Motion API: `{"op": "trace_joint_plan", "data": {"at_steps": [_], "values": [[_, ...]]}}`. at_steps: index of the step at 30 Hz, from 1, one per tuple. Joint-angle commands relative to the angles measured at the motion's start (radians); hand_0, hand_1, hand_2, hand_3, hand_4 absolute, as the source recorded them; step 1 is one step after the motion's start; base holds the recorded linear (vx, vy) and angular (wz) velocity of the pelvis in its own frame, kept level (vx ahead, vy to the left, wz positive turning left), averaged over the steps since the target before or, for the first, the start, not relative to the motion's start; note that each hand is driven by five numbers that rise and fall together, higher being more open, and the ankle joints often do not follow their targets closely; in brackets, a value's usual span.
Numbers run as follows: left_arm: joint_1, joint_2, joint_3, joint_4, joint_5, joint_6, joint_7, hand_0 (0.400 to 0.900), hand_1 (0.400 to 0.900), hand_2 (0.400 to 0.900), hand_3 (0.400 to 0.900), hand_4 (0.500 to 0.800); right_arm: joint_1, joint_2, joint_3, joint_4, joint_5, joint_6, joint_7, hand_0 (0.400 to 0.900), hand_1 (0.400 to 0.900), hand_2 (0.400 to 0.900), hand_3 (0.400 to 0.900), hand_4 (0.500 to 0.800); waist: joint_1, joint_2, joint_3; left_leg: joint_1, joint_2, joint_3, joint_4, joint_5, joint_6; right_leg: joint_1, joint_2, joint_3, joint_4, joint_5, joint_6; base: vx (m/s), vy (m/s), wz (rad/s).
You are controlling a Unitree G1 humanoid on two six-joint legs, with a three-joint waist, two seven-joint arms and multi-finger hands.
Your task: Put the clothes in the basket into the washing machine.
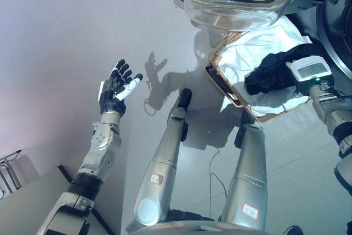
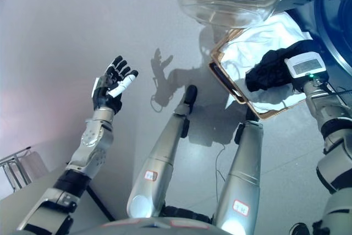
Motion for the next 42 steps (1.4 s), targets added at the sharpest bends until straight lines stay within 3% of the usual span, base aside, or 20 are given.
{"op": "trace_joint_plan", "data": {"at_steps": [1, 3, 4, 5, 6, 14, 15, 25, 29, 34, 38, 42], "values": [[0.003, 0.024, 0.037, -0.088, -0.016, -0.097, 0.026, 0.900, 0.900, 0.900, 0.900, 0.800, 0.001, -0.063, 0.027, 0.007, 0.025, 0.009, -0.008, 0.900, 0.900, 0.900, 0.900, 0.800, -0.029, 0.085, -0.004, -0.062, 0.036, -0.041, 0.045, -0.001, -0.002, 0.050, -0.029, 0.032, 0.029, 0.032, 0.020, 0.07, -0.027, 0.01], [-0.002, 0.032, 0.031, -0.094, -0.012, -0.098, 0.031, 0.900, 0.900, 0.900, 0.900, 0.800, -0.004, -0.057, 0.027, 0.005, 0.030, 0.012, -0.017, 0.900, 0.900, 0.900, 0.900, 0.800, -0.028, 0.085, -0.004, -0.076, 0.034, -0.038, 0.057, -0.004, -0.001, 0.035, -0.028, 0.033, 0.039, 0.030, 0.019, -0.01, -0.002, -0.04], [0.000, 0.037, 0.029, -0.101, -0.008, -0.099, 0.032, 0.900, 0.900, 0.900, 0.900, 0.800, -0.005, -0.055, 0.025, 0.005, 0.031, 0.013, -0.023, 0.610, 0.610, 0.610, 0.610, 0.626, -0.028, 0.087, -0.004, -0.081, 0.033, -0.037, 0.062, -0.006, 0.000, 0.025, -0.029, 0.035, 0.046, 0.029, 0.019, -0.01, 0.001, -0.05], [0.000, 0.042, 0.029, -0.108, -0.009, -0.102, 0.034, 0.900, 0.900, 0.900, 0.900, 0.800, -0.006, -0.053, 0.022, 0.005, 0.034, 0.015, -0.029, 0.610, 0.610, 0.610, 0.610, 0.626, -0.026, 0.087, -0.004, -0.085, 0.032, -0.037, 0.065, -0.008, 0.000, 0.019, -0.028, 0.035, 0.047, 0.029, 0.019, -0.01, 0.010, -0.05], [0.001, 0.046, 0.029, -0.114, -0.011, -0.105, 0.034, 0.900, 0.900, 0.900, 0.900, 0.800, -0.008, -0.052, 0.018, 0.004, 0.037, 0.016, -0.035, 0.400, 0.400, 0.400, 0.400, 0.500, -0.026, 0.089, -0.004, -0.088, 0.031, -0.037, 0.069, -0.009, 0.001, 0.015, -0.027, 0.037, 0.050, 0.029, 0.018, -0.01, 0.004, -0.04], [-0.013, 0.058, 0.027, -0.102, -0.013, -0.115, 0.042, 0.900, 0.900, 0.900, 0.900, 0.800, -0.017, -0.027, 0.011, 0.020, 0.036, 0.029, -0.053, 0.400, 0.400, 0.400, 0.400, 0.500, -0.024, 0.081, -0.004, -0.063, 0.037, -0.033, 0.047, -0.004, 0.001, 0.039, -0.027, 0.031, 0.027, 0.032, 0.015, -0.01, 0.000, -0.03], [-0.021, 0.057, 0.034, -0.100, -0.013, -0.114, 0.043, 0.900, 0.900, 0.900, 0.900, 0.800, -0.019, -0.024, 0.005, 0.016, 0.041, 0.030, -0.054, 0.400, 0.400, 0.400, 0.400, 0.500, -0.021, 0.080, -0.004, -0.068, 0.044, -0.033, 0.021, 0.035, 0.002, 0.032, -0.022, 0.026, 0.001, 0.071, 0.013, -0.08, 0.013, -0.14], [-0.077, 0.017, 0.023, 0.051, -0.020, -0.105, 0.042, 0.900, 0.900, 0.900, 0.900, 0.800, 0.053, 0.075, -0.084, 0.030, 0.102, 0.041, -0.042, 0.400, 0.400, 0.400, 0.400, 0.500, -0.040, 0.060, -0.004, 0.172, 0.088, -0.018, -0.179, 0.092, -0.006, 0.290, -0.028, -0.003, -0.228, 0.137, 0.022, 0.02, -0.005, -0.10], [-0.082, 0.001, 0.032, 0.113, -0.021, -0.091, 0.035, 0.900, 0.900, 0.900, 0.900, 0.800, 0.120, 0.135, -0.166, 0.026, 0.179, 0.029, -0.025, 0.400, 0.400, 0.400, 0.400, 0.500, -0.053, 0.049, -0.004, 0.296, 0.110, -0.017, -0.265, 0.115, -0.016, 0.427, -0.028, -0.017, -0.334, 0.162, 0.030, 0.06, -0.029, -0.11], [-0.066, -0.022, 0.063, 0.178, -0.025, -0.085, 0.035, 0.900, 0.900, 0.900, 0.900, 0.800, 0.213, 0.254, -0.366, 0.035, 0.442, -0.009, 0.003, 0.400, 0.400, 0.400, 0.400, 0.500, -0.068, 0.039, -0.004, 0.432, 0.135, -0.008, -0.329, 0.122, -0.015, 0.571, -0.023, -0.027, -0.433, 0.186, 0.037, 0.06, -0.019, -0.17], [-0.061, -0.046, 0.088, 0.178, -0.027, -0.091, 0.047, 0.900, 0.900, 0.900, 0.900, 0.800, 0.243, 0.377, -0.591, 0.061, 0.810, -0.066, -0.007, 0.400, 0.400, 0.400, 0.400, 0.500, -0.082, 0.050, -0.004, 0.481, 0.140, 0.003, -0.345, 0.114, -0.011, 0.610, -0.028, -0.021, -0.454, 0.183, 0.038, 0.04, -0.006, -0.05], [-0.072, -0.056, 0.096, 0.149, -0.023, -0.089, 0.068, 0.900, 0.900, 0.900, 0.900, 0.800, 0.226, 0.437, -0.731, 0.055, 1.096, -0.127, 0.000, 0.400, 0.400, 0.400, 0.400, 0.500, -0.093, 0.072, -0.004, 0.498, 0.137, 0.014, -0.364, 0.110, -0.011, 0.606, -0.029, -0.010, -0.452, 0.175, 0.041, 0.01, 0.009, -0.02]]}}
